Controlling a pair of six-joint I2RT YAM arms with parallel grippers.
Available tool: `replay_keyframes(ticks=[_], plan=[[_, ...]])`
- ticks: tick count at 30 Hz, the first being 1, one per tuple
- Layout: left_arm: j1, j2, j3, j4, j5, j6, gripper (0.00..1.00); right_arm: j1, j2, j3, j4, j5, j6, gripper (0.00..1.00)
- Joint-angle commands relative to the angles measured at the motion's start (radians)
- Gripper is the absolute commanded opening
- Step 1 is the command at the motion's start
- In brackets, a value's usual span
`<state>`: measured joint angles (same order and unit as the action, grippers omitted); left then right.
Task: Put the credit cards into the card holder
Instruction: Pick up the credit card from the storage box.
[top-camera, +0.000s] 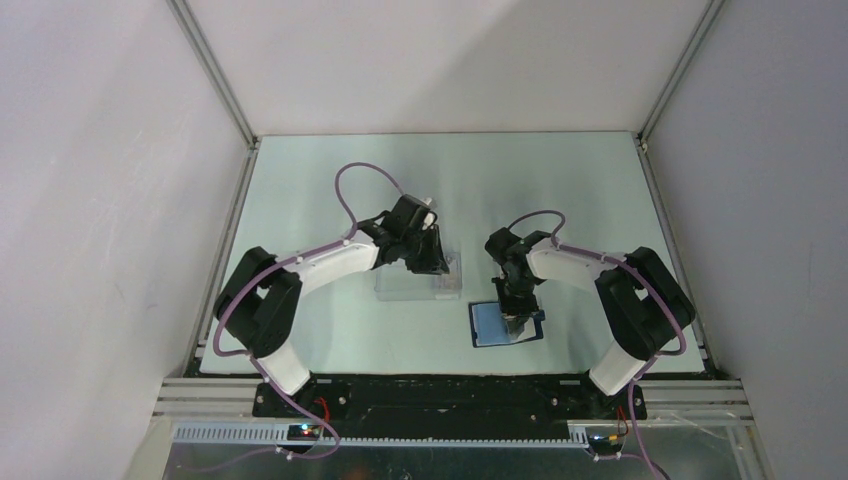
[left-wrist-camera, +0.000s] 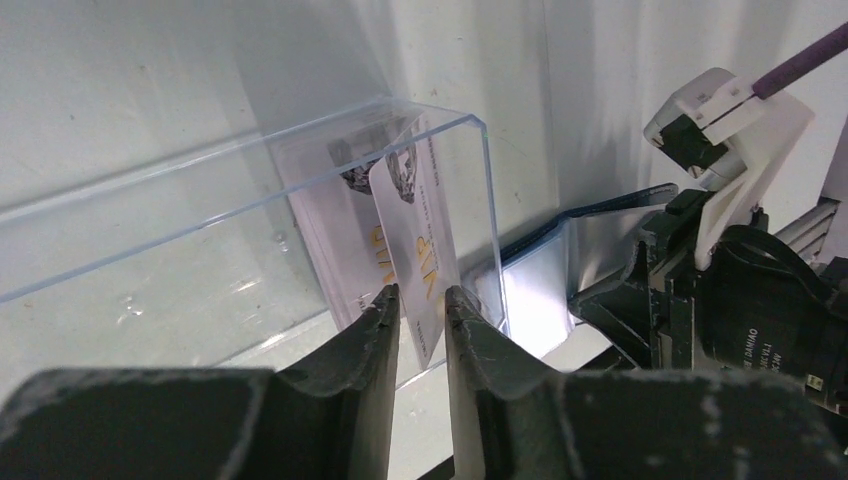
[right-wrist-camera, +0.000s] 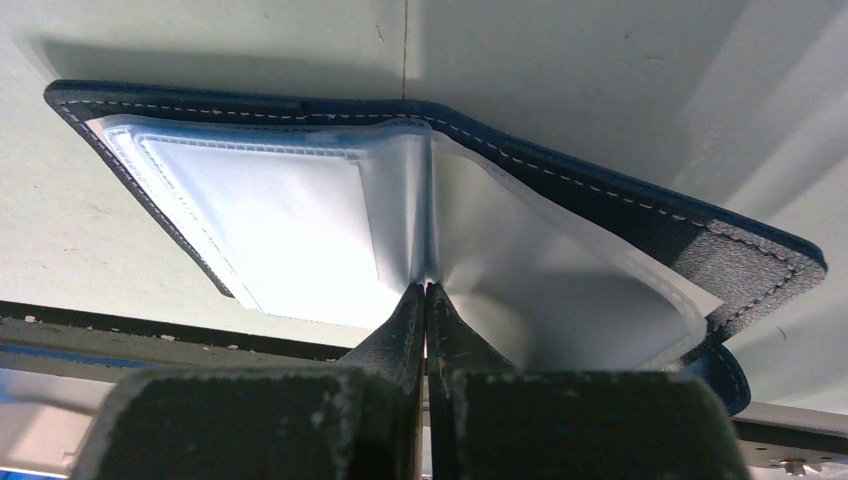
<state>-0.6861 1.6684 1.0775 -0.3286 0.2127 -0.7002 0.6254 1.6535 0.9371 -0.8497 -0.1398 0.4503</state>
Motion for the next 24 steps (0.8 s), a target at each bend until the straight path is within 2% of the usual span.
replay_keyframes(ticks=[1, 16, 24], plan=[[-0.019, -0.020, 0.051, 0.036, 0.029, -0.002, 0.27, 0.007, 0.012, -0.003, 0.011, 0.002, -0.012, 0.00], [-0.023, 0.026, 0.048, 0.039, 0.002, -0.017, 0.30, 0.009, 0.018, -0.004, 0.014, -0.001, -0.018, 0.00], [-0.029, 0.057, 0.054, 0.039, -0.007, -0.020, 0.24, 0.010, 0.014, -0.003, 0.012, 0.000, -0.016, 0.00]])
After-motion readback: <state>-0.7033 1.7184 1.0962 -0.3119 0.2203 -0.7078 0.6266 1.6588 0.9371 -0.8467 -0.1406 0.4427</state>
